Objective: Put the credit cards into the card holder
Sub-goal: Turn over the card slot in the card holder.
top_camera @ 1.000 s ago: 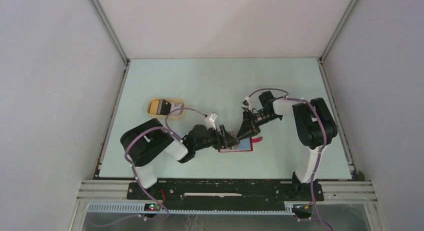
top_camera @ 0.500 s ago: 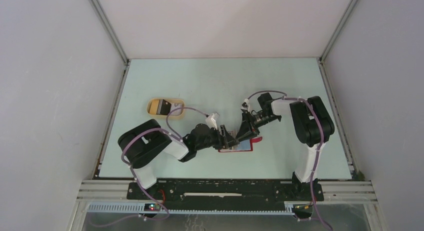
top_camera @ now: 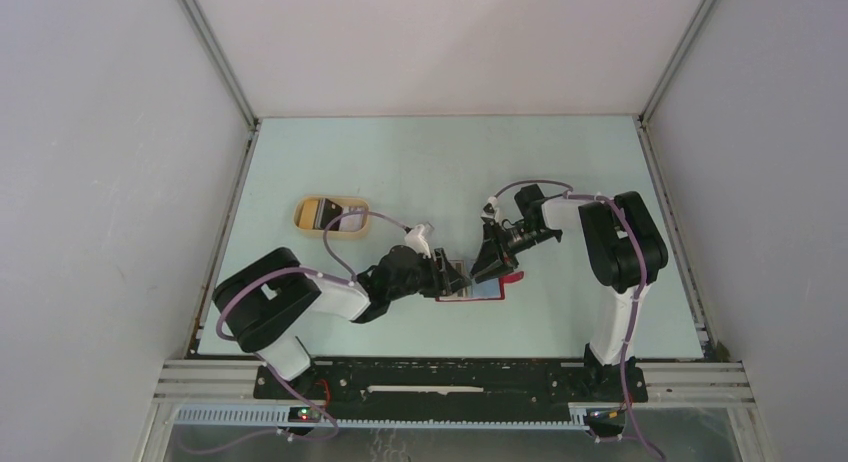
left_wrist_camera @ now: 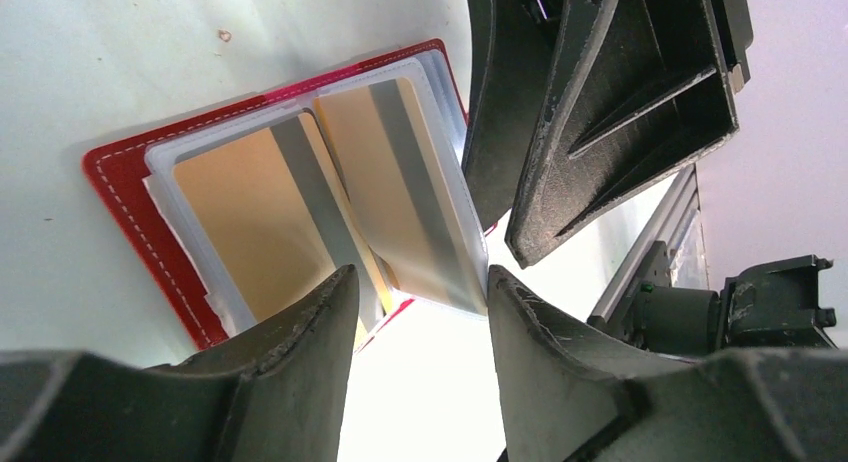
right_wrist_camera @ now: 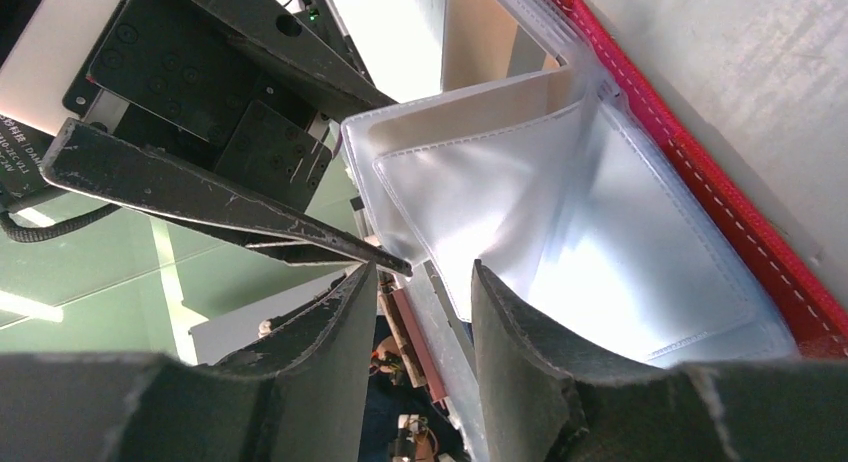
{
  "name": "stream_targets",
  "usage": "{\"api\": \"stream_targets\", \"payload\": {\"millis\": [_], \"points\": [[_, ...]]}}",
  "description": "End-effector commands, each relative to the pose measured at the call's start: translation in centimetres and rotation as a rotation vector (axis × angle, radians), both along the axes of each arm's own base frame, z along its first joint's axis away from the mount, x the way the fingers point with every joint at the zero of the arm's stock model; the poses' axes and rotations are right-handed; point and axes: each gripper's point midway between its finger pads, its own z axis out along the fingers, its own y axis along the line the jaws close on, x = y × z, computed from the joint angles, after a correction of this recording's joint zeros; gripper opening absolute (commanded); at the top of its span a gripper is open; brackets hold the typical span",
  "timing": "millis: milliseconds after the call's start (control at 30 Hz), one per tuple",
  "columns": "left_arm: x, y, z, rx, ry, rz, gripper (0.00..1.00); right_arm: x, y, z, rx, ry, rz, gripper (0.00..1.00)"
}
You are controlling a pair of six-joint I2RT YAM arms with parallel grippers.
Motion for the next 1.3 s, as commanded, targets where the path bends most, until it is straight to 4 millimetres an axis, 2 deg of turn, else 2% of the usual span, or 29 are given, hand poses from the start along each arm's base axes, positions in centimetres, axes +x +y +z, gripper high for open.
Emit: {"api": "stream_targets", "payload": {"millis": [0, 133, 267, 500, 633, 767, 867, 967, 1033, 1133, 1267], "points": [[0.8, 1.2, -0.4, 0.076, -0.032, 0.042, 0.55, 0.3, 0.3, 0.3, 0.013, 0.001, 0.006, 0.49], [0.8, 1.8, -0.7, 0.097, -0.029, 0.056, 0.53, 0.5, -0.2, -0.6, -0.04, -0.007, -0.004, 0.49], [0.8, 2.6, -0.8, 0.129, -0.03, 0.078, 0.5, 1.0, -0.8, -1.5, -0.097, -0.031, -0.016, 0.44], [1.4, 3.5, -1.4, 0.194, -0.038, 0.108, 0.48, 1.3, -1.0, -0.6, -0.097, -0.096, -0.009, 0.43], [1.7, 3.9, -2.5, 0.253, -0.033, 0.113, 0.47, 1.6, -0.9, 1.0, -0.068, -0.203, 0.04, 0.45], [2.2, 5.5, -3.0, 0.345, -0.056, 0.141, 0.46, 2.3, -1.5, 4.6, -0.044, -0.41, 0.093, 0.47], [2.4, 6.9, -2.1, 0.398, -0.097, 0.167, 0.43, 2.3, -2.0, 6.8, -0.04, -0.564, 0.122, 0.47], [2.5, 7.6, -0.7, 0.419, -0.152, 0.155, 0.37, 1.6, -1.4, 8.1, -0.006, -0.637, 0.156, 0.46], [2.4, 7.8, 0.1, 0.419, -0.182, 0.14, 0.36, 1.2, -0.8, 7.7, -0.01, -0.639, 0.181, 0.4], [2.4, 8.1, 1.5, 0.405, -0.231, 0.134, 0.34, 0.8, -0.1, 6.0, -0.052, -0.604, 0.214, 0.35], [2.8, 10.0, 3.3, 0.446, -0.3, 0.162, 0.39, 1.5, -0.3, 2.0, -0.191, -0.52, 0.224, 0.25]]}}
